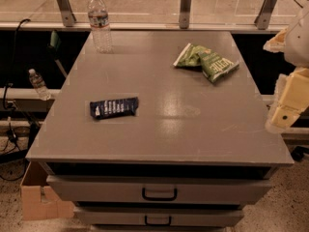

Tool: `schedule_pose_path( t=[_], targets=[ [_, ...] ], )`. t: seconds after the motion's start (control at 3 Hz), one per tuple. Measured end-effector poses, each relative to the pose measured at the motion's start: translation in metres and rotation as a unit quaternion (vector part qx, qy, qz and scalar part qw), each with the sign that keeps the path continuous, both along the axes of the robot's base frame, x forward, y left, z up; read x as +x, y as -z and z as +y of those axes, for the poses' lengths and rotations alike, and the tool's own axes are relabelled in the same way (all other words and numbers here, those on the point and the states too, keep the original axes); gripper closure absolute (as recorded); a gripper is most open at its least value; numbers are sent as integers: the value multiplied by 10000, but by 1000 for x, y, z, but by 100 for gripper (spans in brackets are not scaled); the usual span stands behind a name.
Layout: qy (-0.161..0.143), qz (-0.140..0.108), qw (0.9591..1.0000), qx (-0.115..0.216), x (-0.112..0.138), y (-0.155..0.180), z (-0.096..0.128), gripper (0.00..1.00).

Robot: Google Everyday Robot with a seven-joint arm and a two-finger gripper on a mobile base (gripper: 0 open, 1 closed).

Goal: Pick rxbar blueberry

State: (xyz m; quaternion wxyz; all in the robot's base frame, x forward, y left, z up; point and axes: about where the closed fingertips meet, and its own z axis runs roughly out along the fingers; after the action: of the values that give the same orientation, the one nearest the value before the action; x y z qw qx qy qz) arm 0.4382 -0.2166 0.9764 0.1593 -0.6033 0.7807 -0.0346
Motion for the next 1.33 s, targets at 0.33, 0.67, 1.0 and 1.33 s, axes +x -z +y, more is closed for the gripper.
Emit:
schedule_pose_path(
  t=[0.33, 0.67, 1.0, 1.33],
  targets=[
    [0, -1, 10000, 0, 0, 0, 0, 0],
    [-163, -3, 9998, 128, 5, 4, 16, 0],
    [-713, 38, 9967, 386, 23, 25, 78, 0],
    [-1384, 44, 9879, 703, 47, 48, 153, 0]
  ],
)
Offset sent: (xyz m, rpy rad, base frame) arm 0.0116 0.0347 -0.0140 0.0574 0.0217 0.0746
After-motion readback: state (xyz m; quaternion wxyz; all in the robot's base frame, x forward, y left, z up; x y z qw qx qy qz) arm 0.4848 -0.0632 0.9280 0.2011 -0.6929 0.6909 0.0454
